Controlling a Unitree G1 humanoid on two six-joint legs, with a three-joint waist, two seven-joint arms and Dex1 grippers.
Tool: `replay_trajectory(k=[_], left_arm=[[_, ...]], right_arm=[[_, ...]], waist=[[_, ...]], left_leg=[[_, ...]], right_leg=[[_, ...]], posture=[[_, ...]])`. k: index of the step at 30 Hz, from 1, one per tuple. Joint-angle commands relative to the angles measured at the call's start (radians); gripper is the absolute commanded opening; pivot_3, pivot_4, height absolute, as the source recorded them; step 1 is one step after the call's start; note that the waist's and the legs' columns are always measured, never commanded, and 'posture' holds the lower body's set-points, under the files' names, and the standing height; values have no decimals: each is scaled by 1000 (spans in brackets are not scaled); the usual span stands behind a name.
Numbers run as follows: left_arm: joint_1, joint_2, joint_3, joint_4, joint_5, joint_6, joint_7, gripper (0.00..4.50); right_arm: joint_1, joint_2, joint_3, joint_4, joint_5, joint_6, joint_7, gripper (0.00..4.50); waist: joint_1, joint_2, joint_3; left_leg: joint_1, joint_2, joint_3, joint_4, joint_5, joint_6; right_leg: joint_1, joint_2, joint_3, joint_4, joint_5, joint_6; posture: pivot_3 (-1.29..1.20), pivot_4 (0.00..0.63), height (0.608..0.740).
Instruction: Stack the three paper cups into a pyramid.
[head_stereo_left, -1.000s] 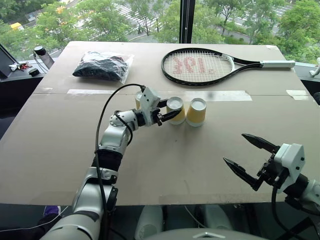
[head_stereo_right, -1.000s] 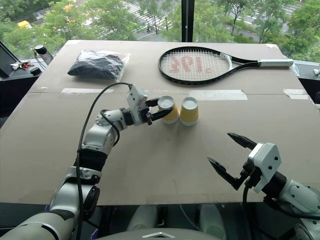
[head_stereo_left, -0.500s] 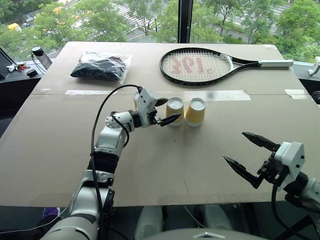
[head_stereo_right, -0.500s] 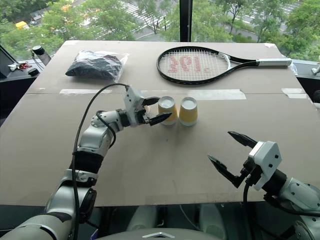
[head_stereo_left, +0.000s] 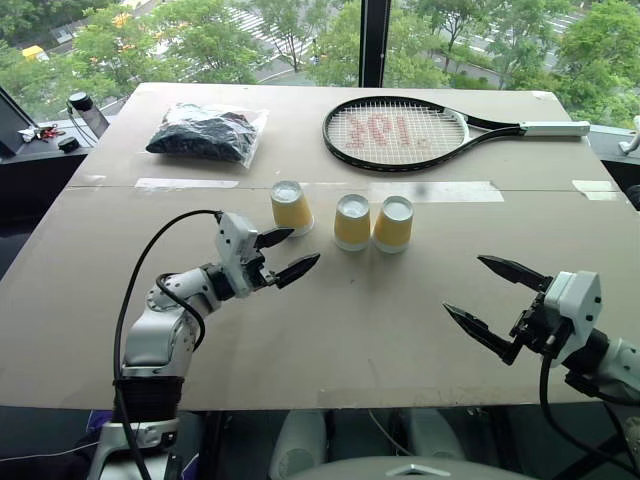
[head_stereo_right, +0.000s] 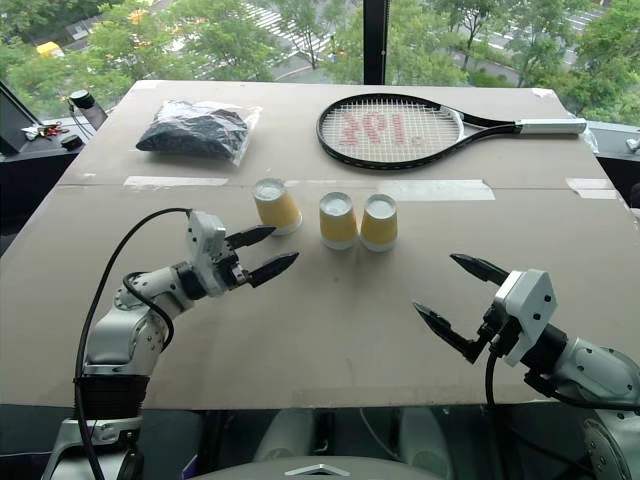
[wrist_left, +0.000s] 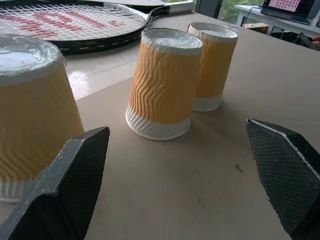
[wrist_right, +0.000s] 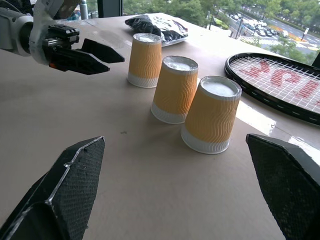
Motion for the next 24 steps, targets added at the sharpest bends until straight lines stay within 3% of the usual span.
replay_trajectory(k=[1,11,24], left_arm=[[-63,17,51,45,16,-22,67,4460],[-249,55,6,199,70,-49,25,4460],[-376,16,-67,355,147,-111,23,4460]], right_arm=[[-19,-6,-2,-13,22,-14,15,4500],[-2,7,-30,-66,67,-40,25,4500],[46,13,-40,-111,74,-63,1,4500]], waist=[[1,0,0],[-2,0,0],[-1,0,0]], left_leg=[[0,0,-1,0,0,0],[-1,-1,1,0,0,0],[-1,-2,1,0,2,-3]], right_leg=[[0,0,-1,0,0,0],[0,0,0,0,0,0],[-1,1,0,0,0,0]], posture=[[0,150,740],[0,150,740],[0,150,740]])
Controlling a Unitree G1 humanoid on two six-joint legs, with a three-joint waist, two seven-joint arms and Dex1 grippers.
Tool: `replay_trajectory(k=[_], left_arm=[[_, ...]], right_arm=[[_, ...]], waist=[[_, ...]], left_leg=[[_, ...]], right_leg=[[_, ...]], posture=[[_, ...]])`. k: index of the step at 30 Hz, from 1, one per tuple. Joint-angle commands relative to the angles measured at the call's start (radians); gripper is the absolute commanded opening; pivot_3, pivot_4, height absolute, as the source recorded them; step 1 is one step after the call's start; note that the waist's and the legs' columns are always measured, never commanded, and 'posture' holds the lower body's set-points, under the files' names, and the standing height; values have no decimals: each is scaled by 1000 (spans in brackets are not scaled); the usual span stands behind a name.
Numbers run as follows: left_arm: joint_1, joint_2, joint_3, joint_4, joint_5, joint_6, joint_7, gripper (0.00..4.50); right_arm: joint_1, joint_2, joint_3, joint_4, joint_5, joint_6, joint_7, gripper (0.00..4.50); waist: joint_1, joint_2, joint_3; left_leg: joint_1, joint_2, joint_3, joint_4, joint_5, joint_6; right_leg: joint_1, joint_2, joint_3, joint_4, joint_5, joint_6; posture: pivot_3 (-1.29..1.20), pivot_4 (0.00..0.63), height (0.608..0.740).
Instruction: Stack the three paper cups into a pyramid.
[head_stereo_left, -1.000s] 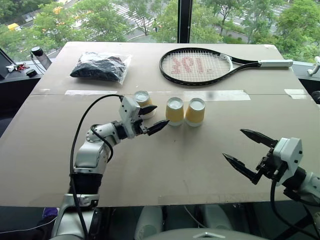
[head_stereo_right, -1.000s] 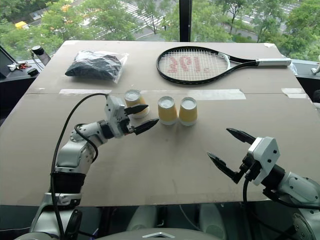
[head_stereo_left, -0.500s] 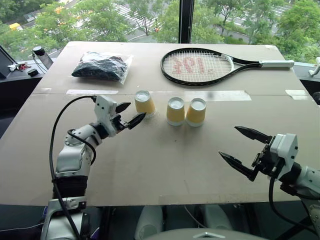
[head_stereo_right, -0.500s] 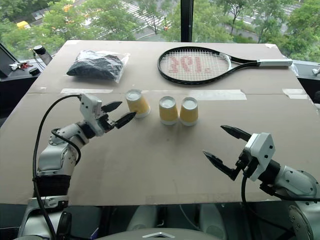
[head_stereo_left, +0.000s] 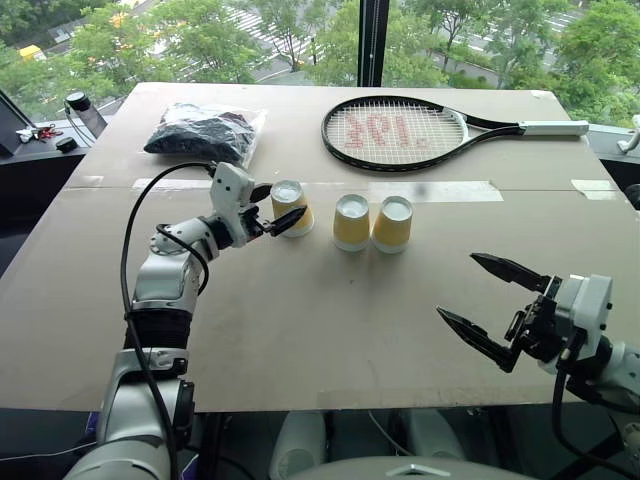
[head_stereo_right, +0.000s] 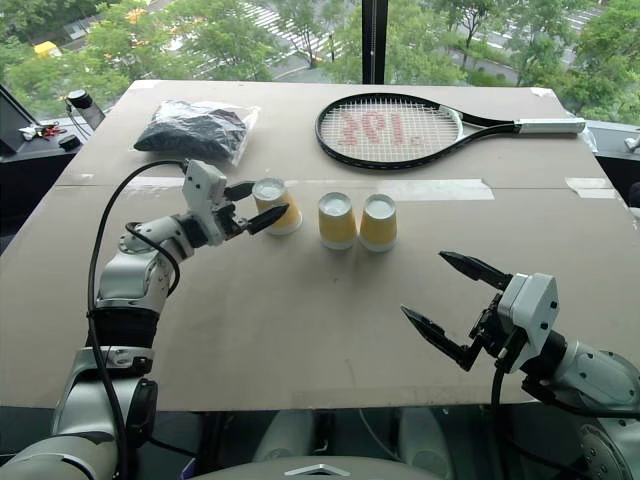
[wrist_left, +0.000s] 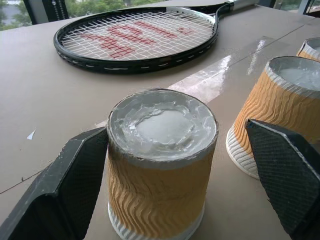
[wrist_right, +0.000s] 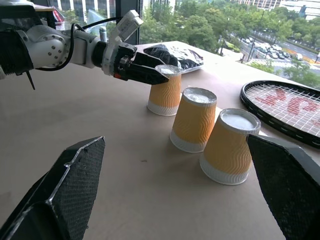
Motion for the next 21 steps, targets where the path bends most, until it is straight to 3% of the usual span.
replay_trajectory(k=[1,4,6,12,21], left_arm=[[-31,-8,-6,20,18,-38,1,4460],[-38,-11,-10,38,24,-49,2,3067],[-39,-8,-9,45,27,-54,2,2402],[-89,1,30,39,-11,-59,-9,2390],[-346,12,-37,-56,-161,269,-204,2390]], right_arm=[[5,-1,-26,-44,2,-26,-9,4500],[14,-3,-27,-45,-2,-28,-12,4500],[19,-4,-28,-46,-5,-29,-14,4500],[21,-4,-24,-41,-11,-32,-14,4500],[19,1,-42,-17,-12,-45,-8,4500]], waist=[[0,0,0],[0,0,0],[0,0,0],[0,0,0],[0,-1,1]], left_leg=[[0,0,0,0,0,0],[0,0,0,0,0,0],[0,0,0,0,0,0],[0,0,0,0,0,0],[-3,-3,-3,2,1,-1]], right_leg=[[0,0,0,0,0,0],[0,0,0,0,0,0],[0,0,0,0,0,0],[0,0,0,0,0,0],[-1,0,-2,-1,0,1]], posture=[[0,150,740],[0,150,740],[0,150,740],[0,150,740],[0,150,740]])
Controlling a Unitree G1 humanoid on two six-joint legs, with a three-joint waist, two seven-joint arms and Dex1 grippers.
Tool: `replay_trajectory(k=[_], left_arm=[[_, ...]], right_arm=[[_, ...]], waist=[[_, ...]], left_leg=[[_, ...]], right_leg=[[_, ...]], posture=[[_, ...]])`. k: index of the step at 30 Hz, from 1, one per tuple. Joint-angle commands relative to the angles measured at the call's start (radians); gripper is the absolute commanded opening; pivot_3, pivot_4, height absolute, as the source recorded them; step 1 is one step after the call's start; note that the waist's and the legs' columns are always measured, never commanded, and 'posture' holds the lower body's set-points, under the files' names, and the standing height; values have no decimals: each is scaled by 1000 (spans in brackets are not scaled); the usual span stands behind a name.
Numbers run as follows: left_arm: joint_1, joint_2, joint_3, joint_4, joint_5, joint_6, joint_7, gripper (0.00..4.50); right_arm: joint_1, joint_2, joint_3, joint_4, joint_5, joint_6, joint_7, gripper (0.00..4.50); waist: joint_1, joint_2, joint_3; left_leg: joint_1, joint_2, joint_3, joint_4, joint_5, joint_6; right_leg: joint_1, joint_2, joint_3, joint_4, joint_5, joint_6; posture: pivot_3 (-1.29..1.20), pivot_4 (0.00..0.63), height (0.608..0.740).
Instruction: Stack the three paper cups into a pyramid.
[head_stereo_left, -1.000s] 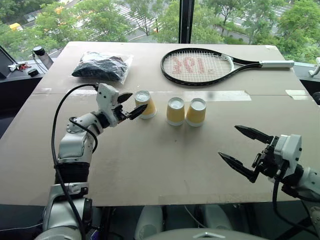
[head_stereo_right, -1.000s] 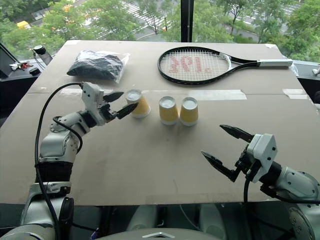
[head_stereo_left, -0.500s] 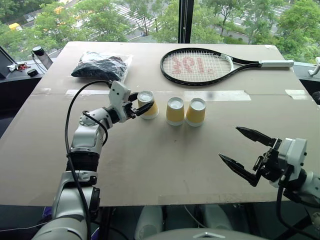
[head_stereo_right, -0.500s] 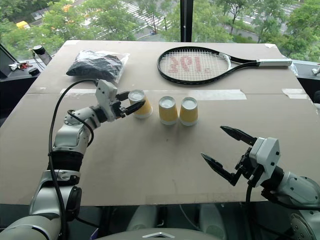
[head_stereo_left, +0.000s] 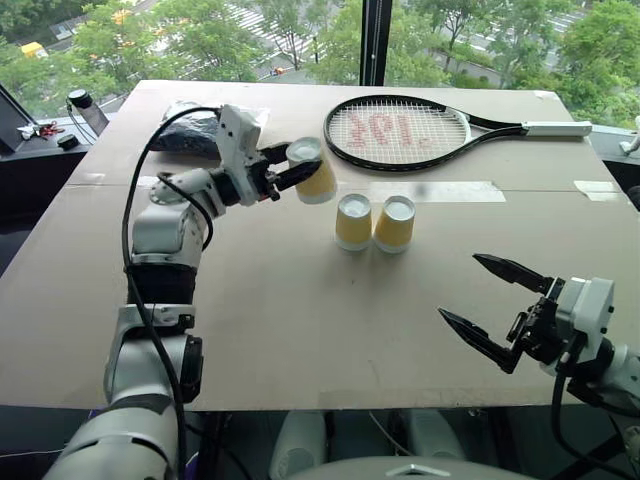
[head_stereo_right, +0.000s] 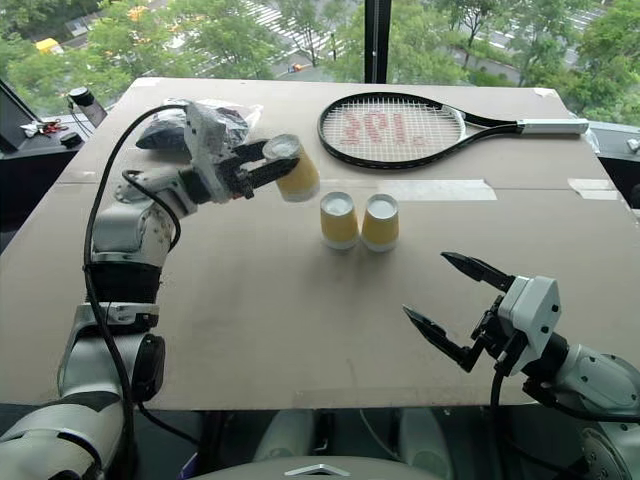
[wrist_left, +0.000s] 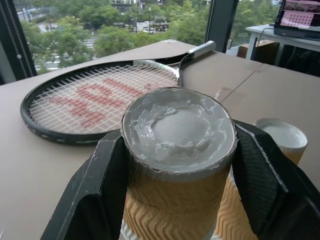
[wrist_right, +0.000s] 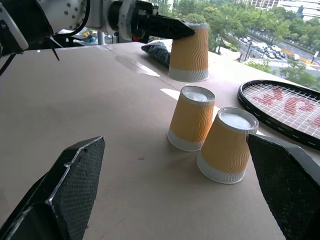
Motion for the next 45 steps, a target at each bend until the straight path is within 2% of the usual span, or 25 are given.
replay_trajectory(k=[1,10,24,26,27,28,29,33,39,45], left_arm=[[-65,0,-33,-25,-31,82,-60,2390],[-157,-52,-138,68,33,74,-139,2390],[-227,-140,-190,212,127,-49,-185,2390],[-227,-143,-189,214,126,-46,-197,3412],[-228,-146,-185,214,124,-48,-199,3713],[-229,-148,-179,215,122,-50,-197,4235],[-231,-149,-174,215,121,-51,-195,4429],[-233,-118,-133,179,88,-3,-195,4429],[-109,-6,-46,6,28,105,-166,4429],[226,45,105,-306,-53,160,-41,4429]], right_arm=[[14,4,-50,-16,10,-33,-4,4500],[126,21,-171,-20,21,-71,5,4500],[189,70,-139,-69,-20,-91,-31,4500],[193,73,-138,-68,-24,-95,-30,4500],[195,73,-138,-67,-26,-96,-30,4500],[197,73,-138,-66,-28,-98,-30,4500],[197,73,-137,-66,-28,-99,-30,4500],[197,69,-135,-61,-29,-100,-26,4500],[156,47,-127,-8,-47,-95,-10,4500],[48,9,-114,144,-106,-89,-7,4500]], waist=[[-3,0,0],[-1,0,0],[-1,0,0],[-1,0,0],[-1,0,0],[-1,0,0],[-1,0,0],[-1,0,0],[-10,1,0],[-19,1,0]], left_leg=[[1,0,0,0,0,0],[2,-1,0,-1,0,0],[1,-1,0,-1,0,0],[1,-1,0,-1,0,0],[1,-1,0,-1,0,0],[1,-1,0,-1,0,0],[1,-1,0,-1,0,0],[1,-1,0,-1,0,0],[1,-1,-1,-1,0,0],[3,3,0,-1,0,0]], right_leg=[[0,0,0,0,0,0],[0,1,2,0,0,0],[0,1,2,0,0,0],[0,1,2,0,0,0],[0,1,2,0,0,0],[0,1,2,0,0,0],[0,1,2,0,0,0],[0,1,2,0,0,0],[-1,1,3,1,0,0],[0,0,5,2,0,0]], posture=[[0,150,740],[0,150,740],[0,150,740],[0,150,740],[0,150,740],[0,150,740],[0,150,740],[0,150,740],[0,150,740],[0,150,740]])
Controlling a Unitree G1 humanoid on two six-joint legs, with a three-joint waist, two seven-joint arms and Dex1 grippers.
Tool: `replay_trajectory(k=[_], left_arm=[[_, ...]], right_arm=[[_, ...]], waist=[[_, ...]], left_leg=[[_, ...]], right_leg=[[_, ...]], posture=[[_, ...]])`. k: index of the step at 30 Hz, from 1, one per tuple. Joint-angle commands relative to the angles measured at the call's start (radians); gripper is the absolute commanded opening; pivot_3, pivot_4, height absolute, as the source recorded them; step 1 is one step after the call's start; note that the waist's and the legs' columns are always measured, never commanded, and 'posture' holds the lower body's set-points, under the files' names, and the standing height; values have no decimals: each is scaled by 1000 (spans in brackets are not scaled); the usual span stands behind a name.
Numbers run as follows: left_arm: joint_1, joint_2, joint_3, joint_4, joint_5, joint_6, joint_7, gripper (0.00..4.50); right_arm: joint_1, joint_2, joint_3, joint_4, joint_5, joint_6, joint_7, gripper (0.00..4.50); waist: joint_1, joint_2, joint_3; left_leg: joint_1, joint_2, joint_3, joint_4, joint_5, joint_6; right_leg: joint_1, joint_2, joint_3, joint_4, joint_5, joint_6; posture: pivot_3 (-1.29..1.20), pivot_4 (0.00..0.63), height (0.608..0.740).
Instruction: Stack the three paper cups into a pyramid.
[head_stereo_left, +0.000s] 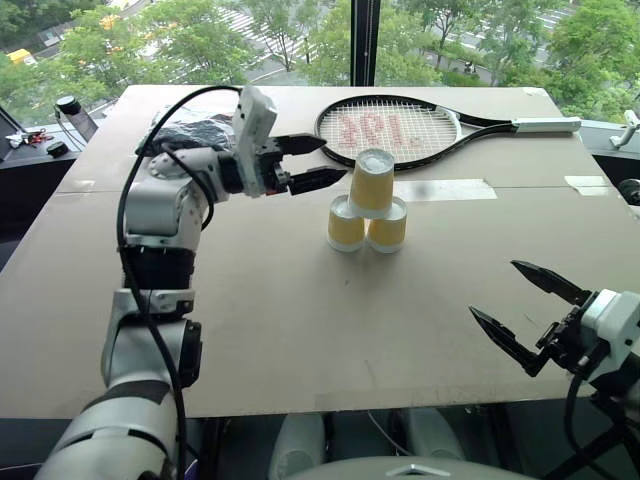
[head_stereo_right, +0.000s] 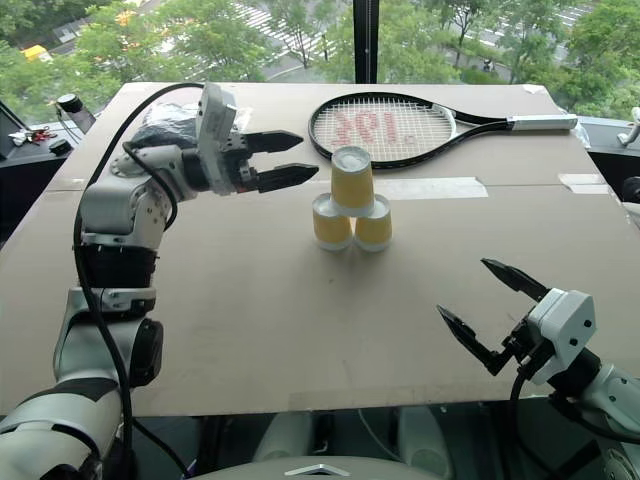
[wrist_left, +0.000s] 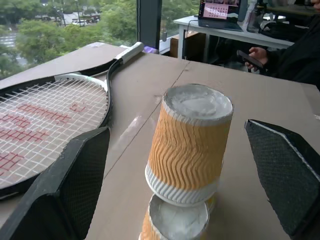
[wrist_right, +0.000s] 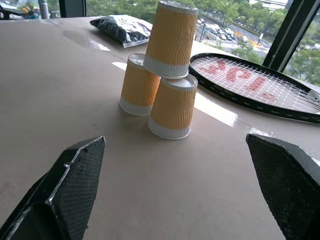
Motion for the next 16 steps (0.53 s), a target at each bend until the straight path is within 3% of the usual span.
replay_trajectory(k=[1,9,16], left_arm=[[148,14,90,-204,-61,15,75,4429],[726,-6,271,-503,-112,-27,196,4429],[1002,-25,349,-588,-147,-86,211,4429]], right_arm=[[-49,-31,-2,68,-33,-5,7,4500],[-83,-76,-8,208,-17,-28,98,4500],[-46,-90,-71,264,15,-48,171,4500]], waist=[[2,0,0],[4,0,0],[19,0,-1]], left_leg=[[0,0,0,0,0,0],[1,1,1,-1,0,0],[3,1,0,-1,-3,5]], right_leg=[[0,0,0,0,0,0],[0,-2,3,0,0,0],[2,-3,3,0,0,-1]], posture=[[0,150,740],[0,150,740],[0,150,740]])
